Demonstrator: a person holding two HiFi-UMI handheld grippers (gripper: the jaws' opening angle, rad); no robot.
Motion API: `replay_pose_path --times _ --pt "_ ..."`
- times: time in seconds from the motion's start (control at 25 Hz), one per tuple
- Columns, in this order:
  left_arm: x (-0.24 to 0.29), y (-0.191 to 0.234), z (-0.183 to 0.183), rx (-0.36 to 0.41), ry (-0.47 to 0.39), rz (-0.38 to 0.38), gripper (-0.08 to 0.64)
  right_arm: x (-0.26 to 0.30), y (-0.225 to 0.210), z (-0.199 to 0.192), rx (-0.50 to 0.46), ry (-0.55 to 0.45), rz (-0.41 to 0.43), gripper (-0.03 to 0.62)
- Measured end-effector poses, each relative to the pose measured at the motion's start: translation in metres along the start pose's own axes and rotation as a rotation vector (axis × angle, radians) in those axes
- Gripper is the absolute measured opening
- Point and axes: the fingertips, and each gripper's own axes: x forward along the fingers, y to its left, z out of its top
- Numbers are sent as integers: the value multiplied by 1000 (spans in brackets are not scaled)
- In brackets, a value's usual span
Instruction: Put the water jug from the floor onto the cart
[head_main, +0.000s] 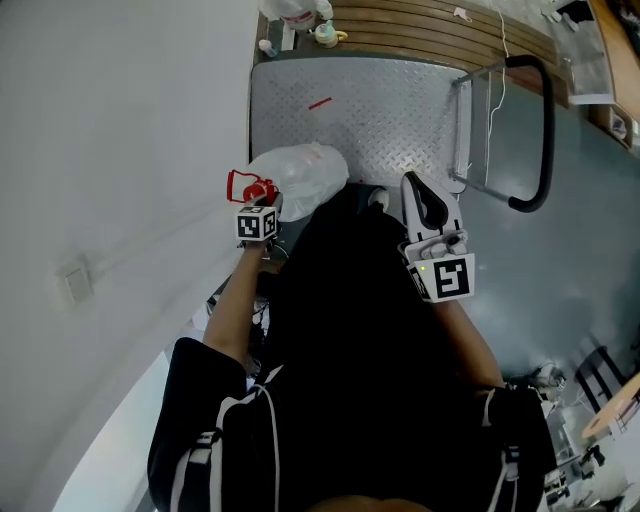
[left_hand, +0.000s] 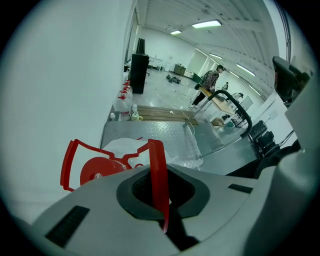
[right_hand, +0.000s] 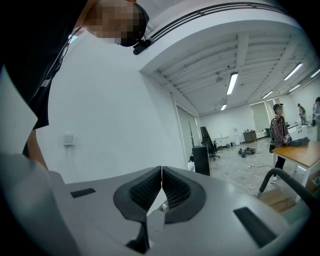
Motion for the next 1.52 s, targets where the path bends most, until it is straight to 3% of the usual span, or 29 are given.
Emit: replay_pose_path --times 0.28,0.56,0.84,1.52 --pt "38 -21 68 24 27 -96 21 17 -30 14 5 -1 -121 18" --pt "72 -36 124 60 59 -111 22 31 -71 34 -5 -16 -242 19" --pt "123 -49 166 40 86 -151 22 44 -75 32 -24 23 -278 18" --pt "184 -91 194 -46 85 -249 21 24 -89 25 -65 55 -380 18"
